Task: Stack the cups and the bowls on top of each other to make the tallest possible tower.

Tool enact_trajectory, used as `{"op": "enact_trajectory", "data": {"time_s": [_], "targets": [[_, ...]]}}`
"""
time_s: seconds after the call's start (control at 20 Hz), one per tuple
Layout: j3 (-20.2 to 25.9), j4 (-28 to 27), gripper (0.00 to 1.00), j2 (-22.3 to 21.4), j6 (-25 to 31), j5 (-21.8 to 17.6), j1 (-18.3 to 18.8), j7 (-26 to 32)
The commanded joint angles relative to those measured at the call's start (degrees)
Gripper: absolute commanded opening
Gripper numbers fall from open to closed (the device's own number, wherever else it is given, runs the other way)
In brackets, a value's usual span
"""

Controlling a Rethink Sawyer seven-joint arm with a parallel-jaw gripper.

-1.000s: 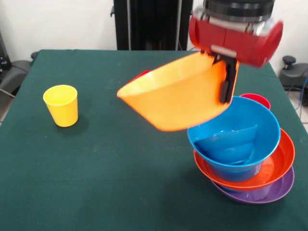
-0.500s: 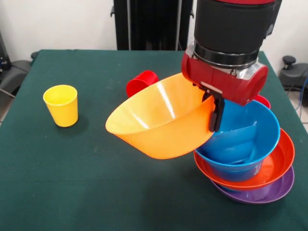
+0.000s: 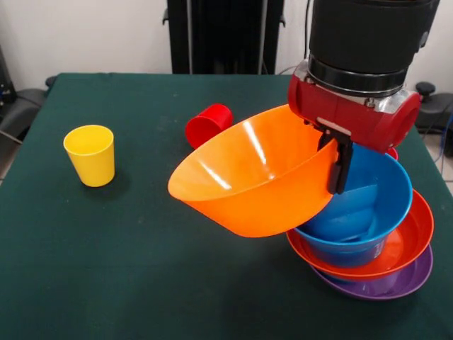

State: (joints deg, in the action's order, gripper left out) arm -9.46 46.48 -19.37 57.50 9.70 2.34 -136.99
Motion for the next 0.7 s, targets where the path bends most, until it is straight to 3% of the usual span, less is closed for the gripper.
{"op": "enact_trajectory", "data": {"time_s": [0.05,0.7], "targets": [[1.4,-1.9,0.00,-0.8,7.4,1.8,-0.6,-11.0],[-1.3,-2.5,0.00,0.5,8.0,4.4,-1.9,-11.6]]}}
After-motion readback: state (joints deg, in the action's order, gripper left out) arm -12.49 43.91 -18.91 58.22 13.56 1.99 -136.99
